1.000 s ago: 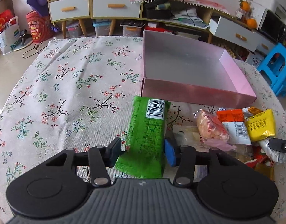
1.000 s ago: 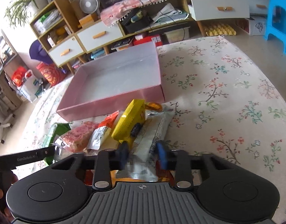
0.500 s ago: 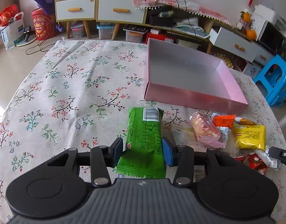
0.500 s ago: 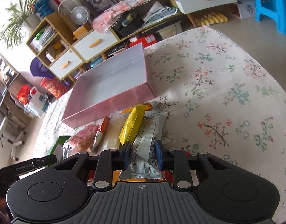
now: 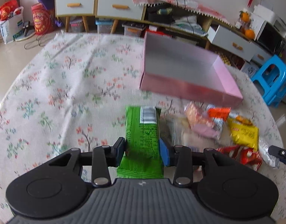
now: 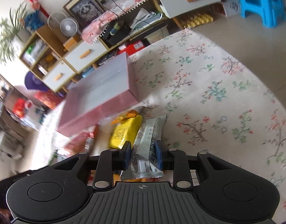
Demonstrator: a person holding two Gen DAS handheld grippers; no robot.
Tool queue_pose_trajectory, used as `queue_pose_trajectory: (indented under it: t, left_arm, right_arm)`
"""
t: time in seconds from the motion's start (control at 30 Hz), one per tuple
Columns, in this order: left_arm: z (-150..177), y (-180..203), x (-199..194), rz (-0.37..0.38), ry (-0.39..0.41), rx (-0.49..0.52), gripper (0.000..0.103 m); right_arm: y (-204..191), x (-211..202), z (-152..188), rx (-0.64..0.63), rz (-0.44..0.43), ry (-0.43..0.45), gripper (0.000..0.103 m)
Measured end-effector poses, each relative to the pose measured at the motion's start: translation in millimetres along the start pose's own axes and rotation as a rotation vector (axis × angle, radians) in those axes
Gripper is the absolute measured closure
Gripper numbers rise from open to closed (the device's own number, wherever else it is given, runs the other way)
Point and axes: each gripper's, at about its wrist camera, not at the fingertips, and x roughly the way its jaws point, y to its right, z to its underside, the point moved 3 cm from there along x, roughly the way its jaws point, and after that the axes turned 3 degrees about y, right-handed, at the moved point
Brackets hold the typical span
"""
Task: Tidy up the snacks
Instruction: 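Lift and carry the green pack with left tool while right tool carries the silver bar over the pink box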
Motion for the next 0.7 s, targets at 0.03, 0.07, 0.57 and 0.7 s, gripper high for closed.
queue_pose_trajectory:
  t: [0.03,0.07,0.57,0.7]
  left_arm:
    - [2,1,3,0.005,-0.002,0.008,0.065]
    - [4,2,6,0.004,-0.006,0.020,0.061]
    - [5,-3,5,-0.041,0.004,0.002,0.062]
    - [0,-9,-9,-0.030,0.032,-0.022,0.063]
  right_arm:
    - [-1,2,2,-0.017,-0.001,-0.004,0.073]
    - [-2,5,4,-0.029,0.001,-0.006,0.071]
    - [12,10,1,-0.011,0.004,0.002,0.073]
    - [20,-5,-4,0.061,-0.006,0.037,0.073]
